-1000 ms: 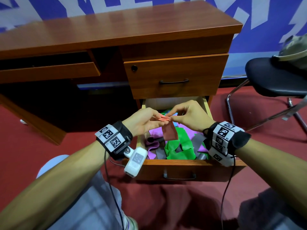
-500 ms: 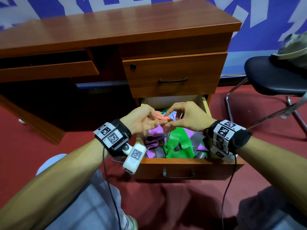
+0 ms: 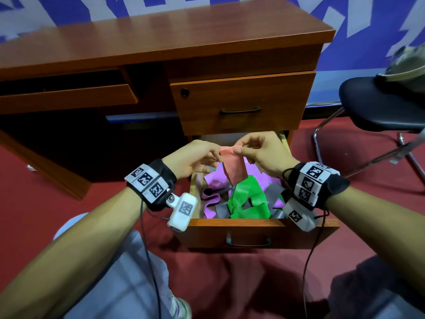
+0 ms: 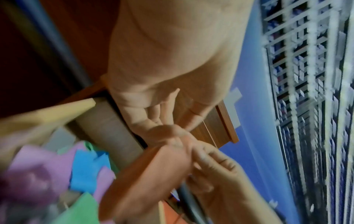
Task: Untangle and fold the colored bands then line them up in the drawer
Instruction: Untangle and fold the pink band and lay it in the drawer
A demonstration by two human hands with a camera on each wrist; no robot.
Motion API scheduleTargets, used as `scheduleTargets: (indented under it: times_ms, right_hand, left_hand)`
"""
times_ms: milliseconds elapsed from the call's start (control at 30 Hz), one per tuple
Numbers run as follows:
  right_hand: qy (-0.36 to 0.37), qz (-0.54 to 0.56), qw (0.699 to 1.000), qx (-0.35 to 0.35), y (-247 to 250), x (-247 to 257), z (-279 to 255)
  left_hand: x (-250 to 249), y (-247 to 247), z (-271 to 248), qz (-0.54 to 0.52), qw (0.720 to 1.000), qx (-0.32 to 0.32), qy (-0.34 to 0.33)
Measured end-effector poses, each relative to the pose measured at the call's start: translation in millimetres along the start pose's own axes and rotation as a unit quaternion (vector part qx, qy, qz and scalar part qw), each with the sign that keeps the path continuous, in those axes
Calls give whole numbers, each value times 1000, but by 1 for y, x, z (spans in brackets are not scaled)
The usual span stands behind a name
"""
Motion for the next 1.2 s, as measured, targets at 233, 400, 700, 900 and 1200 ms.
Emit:
scheduleTargets:
  times_ms: [233,400,700,900,1200]
  right_hand:
    - [-6,133,990,56,2,14,5]
    - [-8,219,976,9,12,12,12]
    - [14,58,992,-111,20,2,15]
    - [45,0,993,-108,21,2,18]
    - [16,-119,992,-39,32,-24,23]
  left_hand:
    - [4,-22,7,3,984,110,-142]
    - [12,-42,5,-58,977,157,-135]
    - [27,-42,17,-17,989,145,-34]
    - [40,-39,31,53,990,123,-39]
    - [89,-41,62,610,772,131,121]
Point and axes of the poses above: each hand's wrist, its own z-axis towards the middle knuckle, its own y-axis out of the back of the hand, x = y × z, the point moved 5 cm from there along z, towards the middle knuckle, and after that the axes turned 7 degrees about -z, right-handed, at the moved point
